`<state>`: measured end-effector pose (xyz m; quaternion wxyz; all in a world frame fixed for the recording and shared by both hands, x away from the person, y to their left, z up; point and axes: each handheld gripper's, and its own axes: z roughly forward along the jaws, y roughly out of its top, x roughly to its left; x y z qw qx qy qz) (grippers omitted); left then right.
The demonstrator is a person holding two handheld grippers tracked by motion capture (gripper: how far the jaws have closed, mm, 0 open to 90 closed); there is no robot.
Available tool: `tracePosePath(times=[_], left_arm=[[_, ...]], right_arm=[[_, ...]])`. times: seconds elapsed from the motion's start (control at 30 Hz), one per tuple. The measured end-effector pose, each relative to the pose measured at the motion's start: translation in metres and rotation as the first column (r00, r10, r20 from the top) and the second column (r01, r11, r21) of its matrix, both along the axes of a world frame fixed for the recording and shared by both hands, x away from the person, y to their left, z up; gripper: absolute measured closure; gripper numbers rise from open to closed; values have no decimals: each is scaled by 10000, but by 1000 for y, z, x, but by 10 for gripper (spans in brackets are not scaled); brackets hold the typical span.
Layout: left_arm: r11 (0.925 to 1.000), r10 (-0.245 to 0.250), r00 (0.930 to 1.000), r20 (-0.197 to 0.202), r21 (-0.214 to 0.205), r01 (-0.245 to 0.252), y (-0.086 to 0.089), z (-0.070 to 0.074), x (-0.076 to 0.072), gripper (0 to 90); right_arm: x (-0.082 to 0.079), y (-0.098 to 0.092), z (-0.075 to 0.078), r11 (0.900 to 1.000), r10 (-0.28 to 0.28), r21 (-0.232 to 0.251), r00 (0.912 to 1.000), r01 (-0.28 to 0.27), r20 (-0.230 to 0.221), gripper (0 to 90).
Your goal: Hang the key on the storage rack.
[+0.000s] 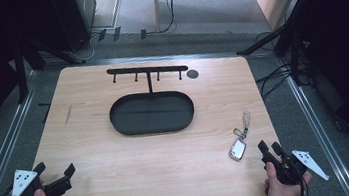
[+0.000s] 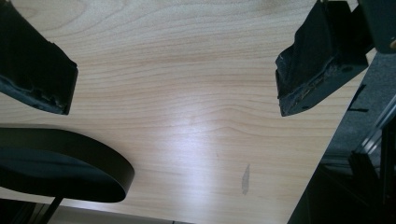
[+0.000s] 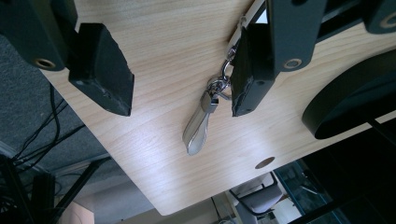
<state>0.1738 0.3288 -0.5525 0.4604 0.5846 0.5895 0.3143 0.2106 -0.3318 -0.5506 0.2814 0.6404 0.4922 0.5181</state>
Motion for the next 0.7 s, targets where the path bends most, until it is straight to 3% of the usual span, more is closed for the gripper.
tracePosePath(times=[0.17,0.27,0.4,0.47,0.57,0.7], left_arm=[[9999,-48,10000,10,-132,48,1,0,-1,0],[9999,-45,10000,-13,-162,45,2,0,0,0],[9999,-92,10000,-39,110,93,-1,0,0,0],[9998,-136,9999,-70,145,137,-1,0,0,0],[9999,-110,9999,-51,40,111,-1,0,0,0],[9999,-104,9999,-79,-36,104,0,0,0,0]], right_arm=[[2,1,0,9999,26,-100,9998,-28,-200,419],[7,4,1,9985,350,-398,9969,-379,-708,535],[17,15,4,9829,1196,-1209,9809,-1387,-1534,584],[21,20,7,9750,1480,-1394,9739,-1728,-1720,589],[26,24,14,9699,1603,-1543,9709,-1884,-1778,591],[44,30,32,9570,1597,-2020,9595,-2082,-2321,593]])
